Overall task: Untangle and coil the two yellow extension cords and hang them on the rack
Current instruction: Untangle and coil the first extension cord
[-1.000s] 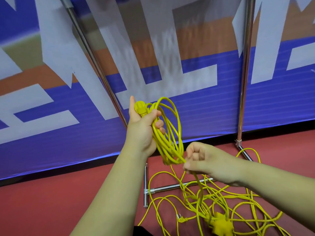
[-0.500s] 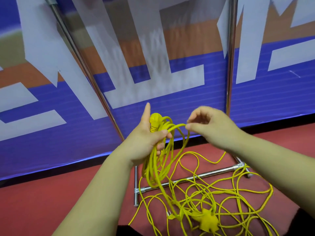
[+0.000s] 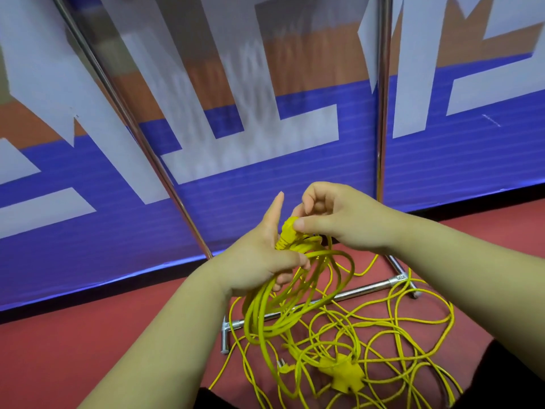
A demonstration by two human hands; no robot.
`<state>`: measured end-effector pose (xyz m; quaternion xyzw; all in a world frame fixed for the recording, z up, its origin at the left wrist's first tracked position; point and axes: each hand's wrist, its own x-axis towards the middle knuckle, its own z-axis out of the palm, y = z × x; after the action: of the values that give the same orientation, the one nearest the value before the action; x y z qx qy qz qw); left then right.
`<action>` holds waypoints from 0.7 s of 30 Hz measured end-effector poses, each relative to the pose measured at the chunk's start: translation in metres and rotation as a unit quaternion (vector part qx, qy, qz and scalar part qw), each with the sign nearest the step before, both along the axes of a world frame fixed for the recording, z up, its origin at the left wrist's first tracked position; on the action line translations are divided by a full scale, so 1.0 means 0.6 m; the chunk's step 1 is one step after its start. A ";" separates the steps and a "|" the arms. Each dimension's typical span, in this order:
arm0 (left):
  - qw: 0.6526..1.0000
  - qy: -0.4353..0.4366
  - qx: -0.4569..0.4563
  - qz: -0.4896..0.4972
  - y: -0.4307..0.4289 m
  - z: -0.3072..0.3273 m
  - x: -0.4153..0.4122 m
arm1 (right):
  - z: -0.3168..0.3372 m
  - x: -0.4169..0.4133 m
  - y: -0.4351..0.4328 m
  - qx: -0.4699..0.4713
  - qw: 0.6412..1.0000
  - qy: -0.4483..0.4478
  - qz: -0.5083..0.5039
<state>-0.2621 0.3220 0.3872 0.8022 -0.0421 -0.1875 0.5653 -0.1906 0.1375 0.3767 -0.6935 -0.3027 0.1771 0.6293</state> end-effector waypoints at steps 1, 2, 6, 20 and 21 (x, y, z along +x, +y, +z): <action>1.000 -0.003 0.007 -0.002 0.001 0.001 0.000 | 0.003 0.000 -0.002 0.004 1.000 0.005 0.010; 1.000 -0.008 0.013 -0.006 0.002 0.003 0.000 | 0.004 0.001 -0.004 0.005 1.000 0.007 0.017; 0.998 -0.042 0.016 -0.032 0.002 0.010 -0.003 | 0.012 0.006 -0.010 0.008 1.000 0.002 0.023; 0.995 -0.061 -0.065 -0.055 0.001 0.019 -0.005 | 0.028 0.020 -0.039 0.020 0.999 -0.004 0.042; 0.994 -0.056 -0.080 -0.055 0.002 0.020 -0.005 | 0.030 0.019 -0.039 0.015 0.999 -0.013 0.049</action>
<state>-0.2652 0.3232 0.3991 0.7602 -0.1327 -0.1686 0.6132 -0.1791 0.1143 0.3946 -0.6703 -0.3472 0.1942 0.6265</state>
